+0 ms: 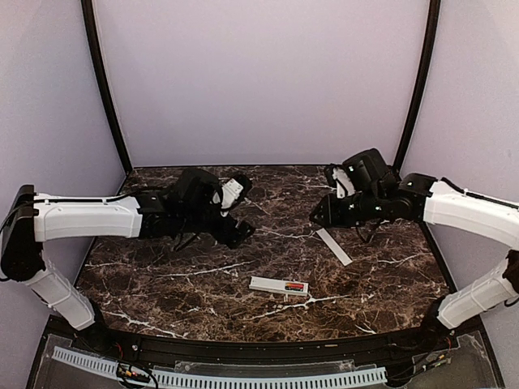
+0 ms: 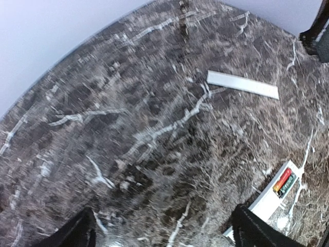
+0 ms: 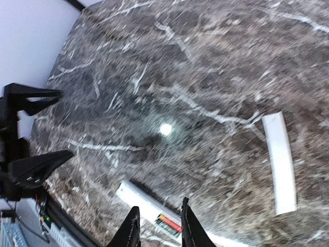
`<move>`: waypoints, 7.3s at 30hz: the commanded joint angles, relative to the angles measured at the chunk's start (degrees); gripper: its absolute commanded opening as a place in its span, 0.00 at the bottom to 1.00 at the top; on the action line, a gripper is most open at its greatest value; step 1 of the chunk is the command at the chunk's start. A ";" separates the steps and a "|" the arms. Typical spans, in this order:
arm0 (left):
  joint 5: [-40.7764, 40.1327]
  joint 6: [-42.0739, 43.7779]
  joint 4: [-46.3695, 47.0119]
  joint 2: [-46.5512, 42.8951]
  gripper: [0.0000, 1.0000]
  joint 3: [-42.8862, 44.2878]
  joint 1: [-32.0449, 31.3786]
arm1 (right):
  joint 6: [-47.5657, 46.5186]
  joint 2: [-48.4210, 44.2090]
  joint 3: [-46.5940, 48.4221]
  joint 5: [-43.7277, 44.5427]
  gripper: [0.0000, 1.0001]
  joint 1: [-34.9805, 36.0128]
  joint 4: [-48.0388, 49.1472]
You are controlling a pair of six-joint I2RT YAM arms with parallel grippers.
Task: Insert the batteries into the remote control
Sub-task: Pick up the battery cover at the center of the board, then pass from the right arm to the left, then pass from the left arm to the right, then pass from the right arm to the left
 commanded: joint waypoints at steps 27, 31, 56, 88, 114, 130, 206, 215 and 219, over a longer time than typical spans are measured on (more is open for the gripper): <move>2.88 -6.56 -8.70 -9.25 0.99 -0.19 13.26 | -24.04 42.29 28.71 11.98 0.18 -13.76 -15.11; 3.70 -6.79 -9.36 -8.64 0.99 0.23 13.55 | -23.26 41.47 25.75 10.57 0.12 -13.85 -13.85; 4.19 -6.56 -10.09 -8.60 0.99 0.47 13.59 | -23.08 45.87 25.07 9.34 0.10 -13.85 -13.40; 17.66 -30.07 19.43 4.84 0.93 -5.03 4.16 | -13.65 30.17 15.86 8.98 0.00 -7.12 -2.53; 28.89 -45.91 36.05 28.91 0.78 10.80 -0.70 | -8.43 19.74 17.83 7.22 0.00 -1.00 -0.23; 29.83 -41.23 31.30 27.15 0.03 13.84 -0.71 | -9.00 15.89 16.98 4.56 0.00 -0.58 0.80; 18.00 -5.57 11.65 2.64 0.65 12.52 -6.10 | 3.22 -1.92 12.34 23.74 0.00 14.45 10.75; 19.27 -7.31 11.66 4.54 0.43 13.97 -6.09 | 3.22 -1.82 12.33 24.08 0.00 14.44 10.39; 18.82 -7.67 11.96 4.37 0.30 13.91 -6.06 | 3.30 -2.04 11.76 24.43 0.00 14.44 10.50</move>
